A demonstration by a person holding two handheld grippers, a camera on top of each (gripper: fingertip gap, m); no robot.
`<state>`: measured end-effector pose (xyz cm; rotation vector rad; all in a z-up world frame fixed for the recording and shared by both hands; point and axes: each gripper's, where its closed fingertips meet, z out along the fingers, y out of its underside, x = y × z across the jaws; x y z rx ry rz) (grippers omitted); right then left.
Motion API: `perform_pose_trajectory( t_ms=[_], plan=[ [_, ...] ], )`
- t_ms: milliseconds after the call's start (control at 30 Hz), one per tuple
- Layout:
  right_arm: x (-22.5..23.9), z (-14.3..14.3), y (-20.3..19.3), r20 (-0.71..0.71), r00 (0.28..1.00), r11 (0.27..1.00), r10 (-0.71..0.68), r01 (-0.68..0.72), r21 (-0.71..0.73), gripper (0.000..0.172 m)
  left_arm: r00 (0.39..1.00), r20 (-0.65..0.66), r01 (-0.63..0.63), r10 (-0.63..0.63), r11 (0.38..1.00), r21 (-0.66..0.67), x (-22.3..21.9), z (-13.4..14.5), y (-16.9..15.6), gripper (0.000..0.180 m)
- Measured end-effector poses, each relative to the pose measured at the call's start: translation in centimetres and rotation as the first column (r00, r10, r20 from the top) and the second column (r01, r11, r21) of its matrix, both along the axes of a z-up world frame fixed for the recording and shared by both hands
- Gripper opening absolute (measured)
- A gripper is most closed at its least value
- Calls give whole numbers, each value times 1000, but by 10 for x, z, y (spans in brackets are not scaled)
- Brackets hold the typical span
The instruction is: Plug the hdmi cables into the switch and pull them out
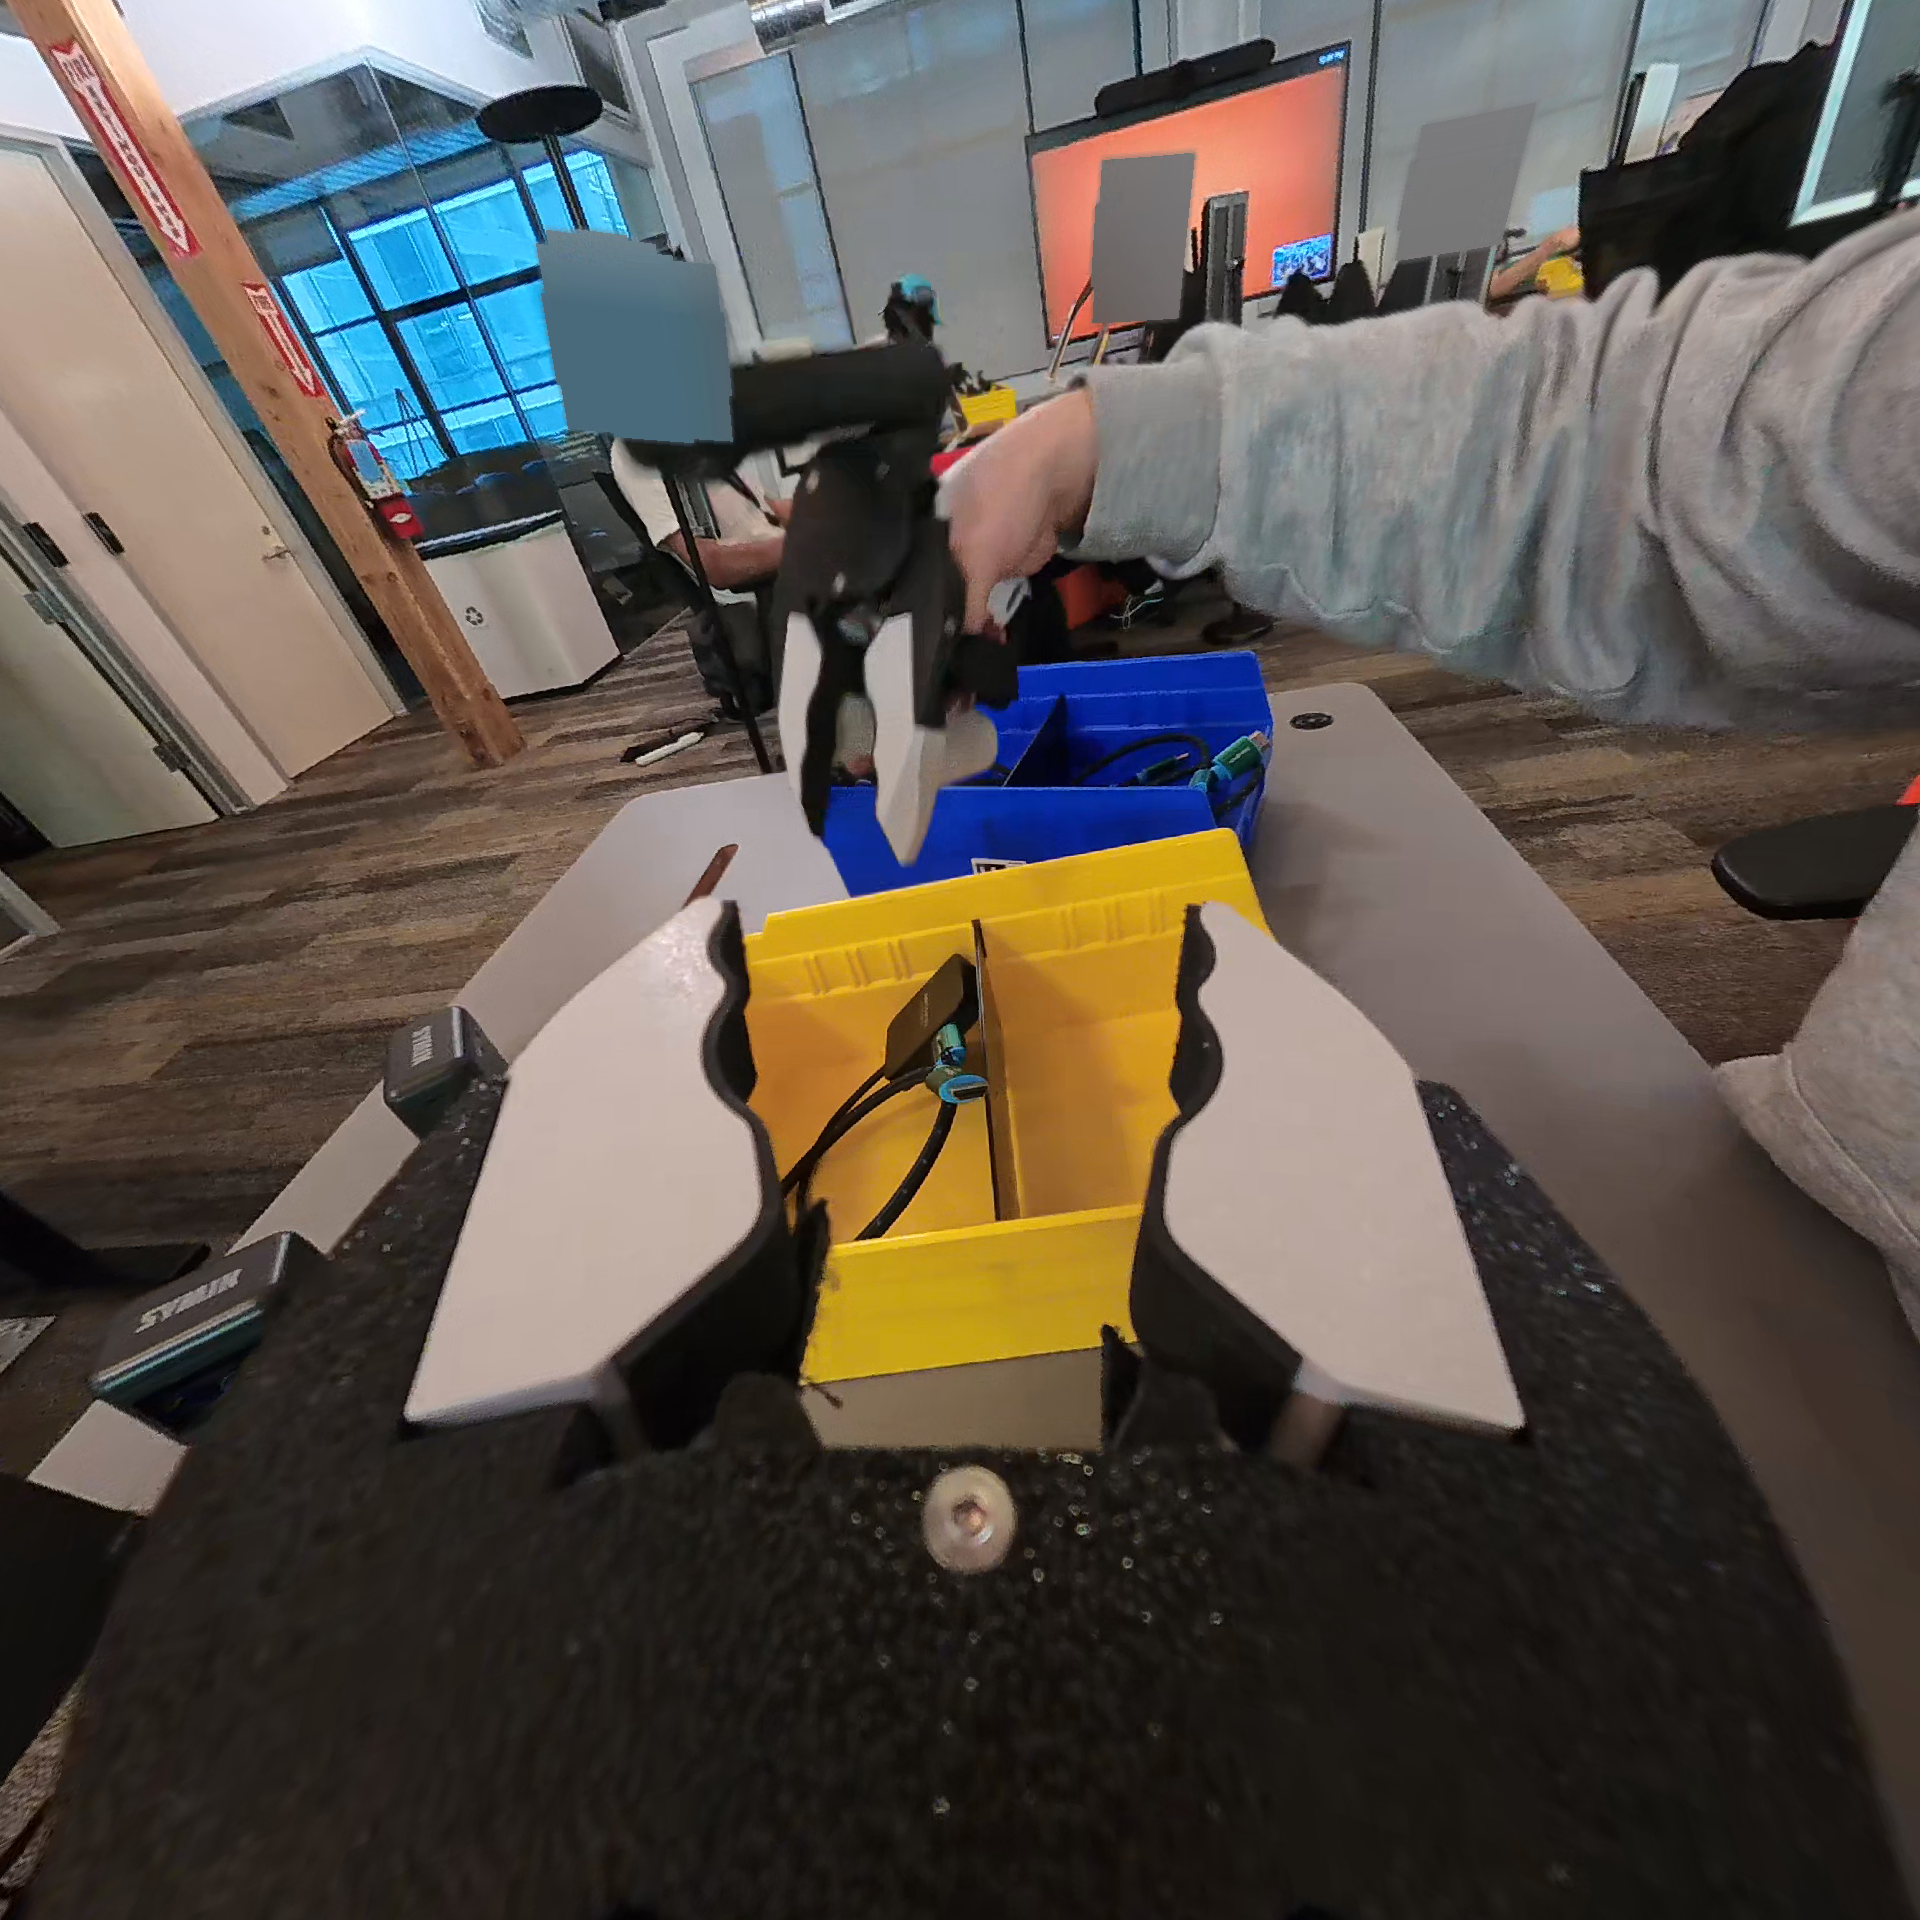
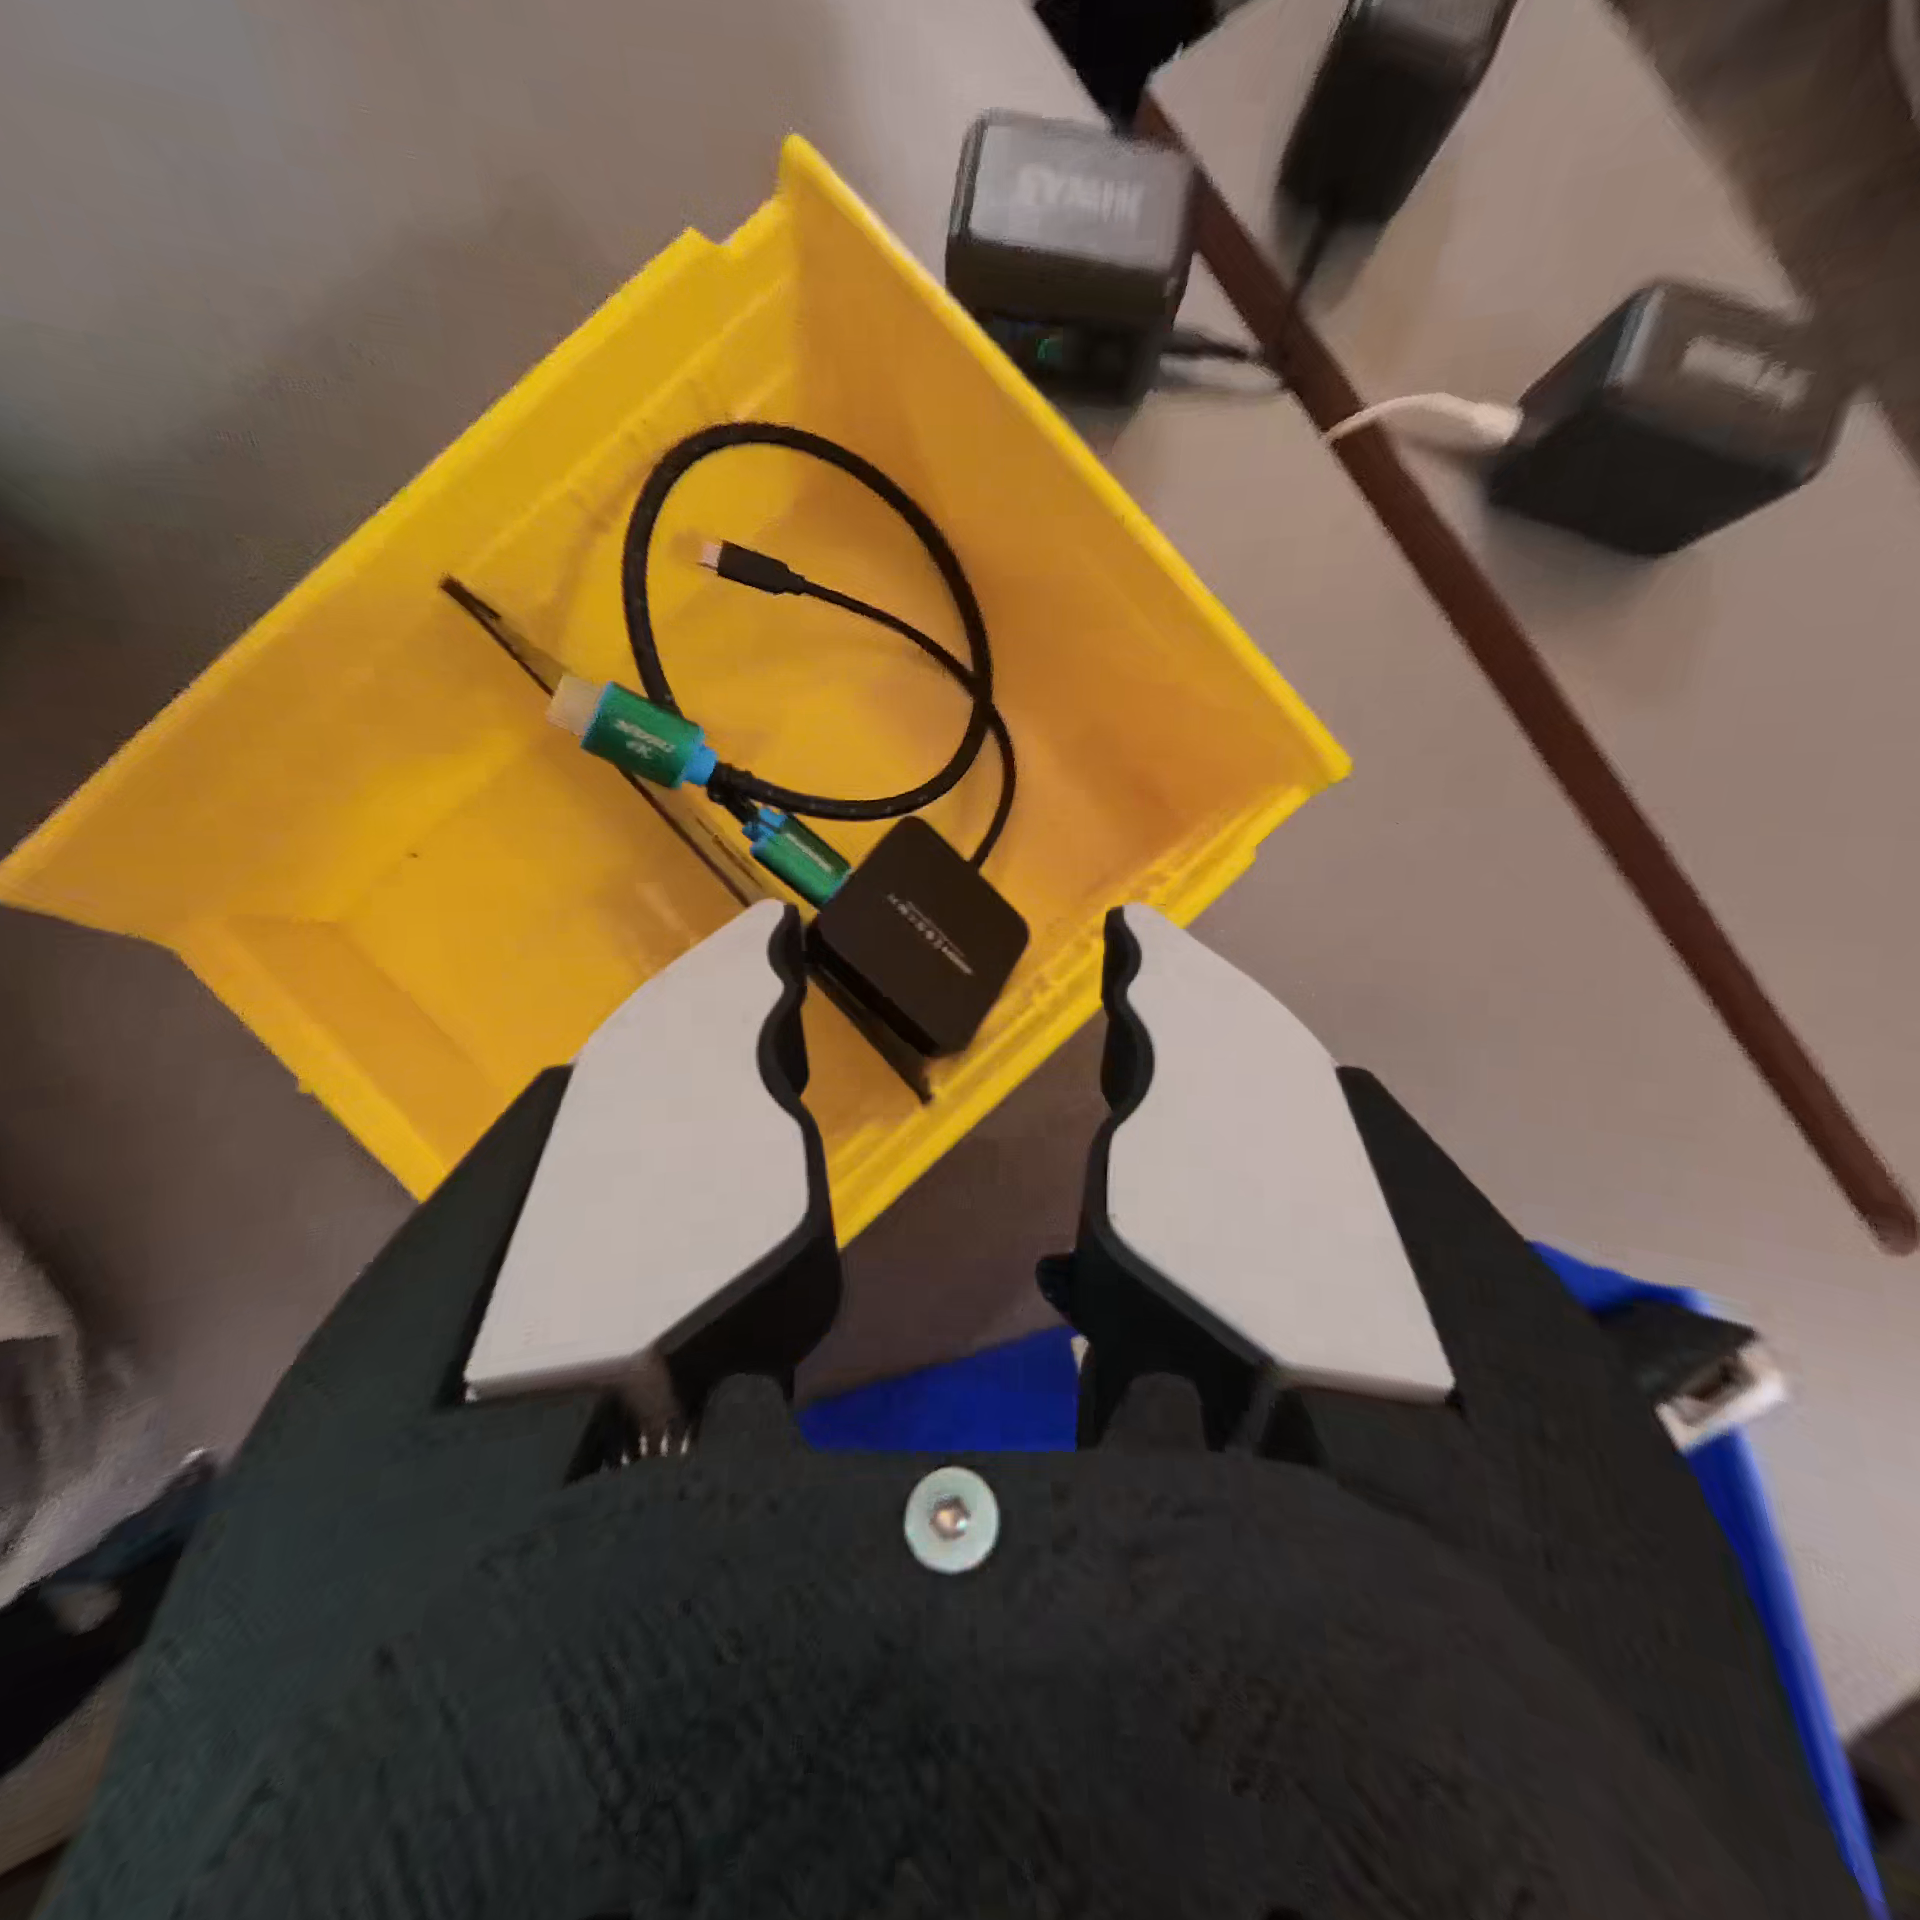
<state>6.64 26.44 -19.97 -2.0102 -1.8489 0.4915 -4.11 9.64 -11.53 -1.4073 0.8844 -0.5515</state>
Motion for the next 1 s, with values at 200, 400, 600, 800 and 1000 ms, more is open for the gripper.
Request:
perform_pose_trajectory(
  t_ms=[200,400,600,800,1000],
  plan=[
    [-7,-56,0,395,904,984,163,-177,0,57,999,-26,-19,20,1000,15,-1,0,-1,78],
    [-39,-61,-44,244,883,898,401,-327,-293,44,999,-43,-8,8,1000,21,2,-1,-3,76],
    [-46,-77,-71,209,832,826,514,-414,-383,45,999,-32,17,-16,999,32,5,2,-7,74],
    [-52,-69,-75,193,808,810,557,-478,-339,22,999,-43,0,0,1000,3,5,-2,-4,75],
    [-59,-25,-60,22,870,856,492,-479,-194,20,978,-200,-104,62,972,-211,4,-52,22,64]
  ],
)
